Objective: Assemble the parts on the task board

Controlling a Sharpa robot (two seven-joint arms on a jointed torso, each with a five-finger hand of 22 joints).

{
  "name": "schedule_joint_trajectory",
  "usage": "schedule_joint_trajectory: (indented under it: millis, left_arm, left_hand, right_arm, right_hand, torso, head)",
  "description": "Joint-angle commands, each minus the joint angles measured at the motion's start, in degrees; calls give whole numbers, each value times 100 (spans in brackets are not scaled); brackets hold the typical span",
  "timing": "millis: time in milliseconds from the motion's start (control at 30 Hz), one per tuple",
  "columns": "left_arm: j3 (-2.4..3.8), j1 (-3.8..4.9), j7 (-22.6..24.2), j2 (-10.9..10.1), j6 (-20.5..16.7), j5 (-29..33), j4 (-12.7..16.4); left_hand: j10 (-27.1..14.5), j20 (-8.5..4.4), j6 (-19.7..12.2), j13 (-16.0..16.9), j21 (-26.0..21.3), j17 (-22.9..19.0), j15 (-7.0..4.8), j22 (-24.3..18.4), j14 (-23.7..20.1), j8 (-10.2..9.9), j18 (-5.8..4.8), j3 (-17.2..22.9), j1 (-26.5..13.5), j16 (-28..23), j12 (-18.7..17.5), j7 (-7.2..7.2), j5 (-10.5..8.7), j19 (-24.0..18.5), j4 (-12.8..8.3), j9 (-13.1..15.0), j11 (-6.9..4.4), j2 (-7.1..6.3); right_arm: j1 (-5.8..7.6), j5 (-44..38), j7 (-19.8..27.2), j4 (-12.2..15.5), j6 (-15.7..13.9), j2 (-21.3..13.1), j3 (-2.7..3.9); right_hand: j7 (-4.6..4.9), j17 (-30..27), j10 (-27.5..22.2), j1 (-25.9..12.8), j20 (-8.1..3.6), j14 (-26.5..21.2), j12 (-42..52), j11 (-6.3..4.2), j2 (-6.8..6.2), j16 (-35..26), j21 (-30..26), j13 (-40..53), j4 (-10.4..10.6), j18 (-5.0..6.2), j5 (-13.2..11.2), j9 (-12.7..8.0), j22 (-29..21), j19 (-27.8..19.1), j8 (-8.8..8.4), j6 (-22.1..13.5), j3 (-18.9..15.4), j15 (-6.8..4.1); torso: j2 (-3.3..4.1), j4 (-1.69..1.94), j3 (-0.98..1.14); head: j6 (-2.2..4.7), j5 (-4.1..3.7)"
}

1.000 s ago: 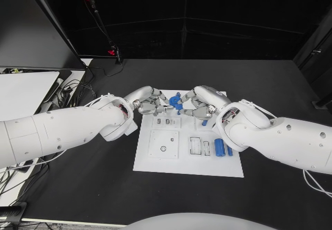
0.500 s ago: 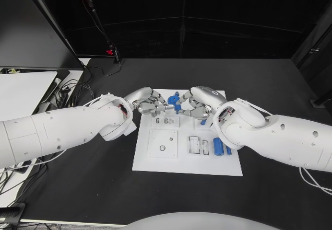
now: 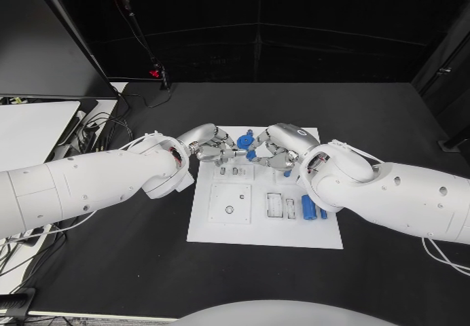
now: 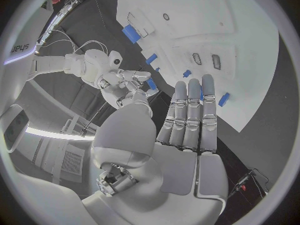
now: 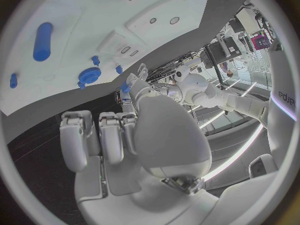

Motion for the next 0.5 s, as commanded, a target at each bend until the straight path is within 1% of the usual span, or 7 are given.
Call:
schedule_joint_trajectory:
  millis: [33, 133, 300, 367, 500]
  left_arm:
    - [5, 3, -124, 44, 151, -29, -28]
    - [5, 0, -170, 83, 193, -29, -57]
    - [5, -6, -204, 128, 220, -29, -91]
    - [5, -7, -213, 138, 226, -29, -101]
    - [5, -8, -223, 149, 234, -29, -117]
  left_hand:
    - [-17, 5, 52, 20, 1, 21, 20, 13, 18, -60, 58, 64, 170, -33, -52, 12, 54, -49, -9, 12, 13, 1]
    - [-25, 8, 71, 38, -6, 43, 21, 23, 15, -109, 59, 111, 336, -54, -79, 9, 86, -57, -8, 22, 9, 20]
    - [-24, 9, 99, 57, -12, 71, 17, 35, 19, -161, 61, 164, 524, -75, -112, 2, 105, -60, -4, 34, 0, 61]
    - [-24, 9, 100, 58, -13, 73, 17, 37, 19, -166, 61, 169, 540, -77, -116, 1, 103, -60, -4, 35, 0, 66]
    - [-24, 9, 102, 61, -14, 77, 17, 38, 19, -174, 61, 176, 564, -80, -121, 1, 99, -61, -3, 36, -1, 75]
  right_arm:
    - [6, -83, 75, 30, -192, -9, 2]
    - [4, -83, 96, 44, -219, -21, 2]
    - [1, -84, 96, 62, -195, -30, 2]
    - [0, -84, 95, 66, -190, -31, 2]
    - [-2, -84, 86, 69, -161, -32, 2]
  right_hand:
    - [8, 1508, 596, 8, 38, 596, 14, 49, 23, 14, -1, 1506, -35, -87, 7, 11, 1509, 585, 16, 37, -12, 41]
    - [8, 1508, 596, 8, 38, 596, 14, 49, 23, 14, -1, 1506, -35, -87, 7, 11, 1509, 585, 16, 37, -12, 41]
    - [11, 1508, 596, 7, 40, 596, 14, 52, 20, 14, -1, 1506, -38, -87, 4, 10, 1509, 585, 14, 36, -14, 43]
    - [11, 1508, 596, 7, 40, 596, 14, 52, 20, 14, -1, 1506, -38, -87, 4, 10, 1509, 585, 14, 36, -14, 43]
    - [11, 1508, 596, 7, 40, 596, 14, 52, 20, 14, -1, 1506, -38, -87, 4, 10, 1509, 585, 14, 36, -14, 43]
  torso:
    - [-3, -1, -1]
    - [-1, 6, -1]
    - [-4, 0, -2]
    - [-3, 2, -2]
    - [-3, 1, -3]
  head:
    - [6, 8]
    - [0, -3]
    - [13, -15]
    - [15, -24]
    - [-10, -42]
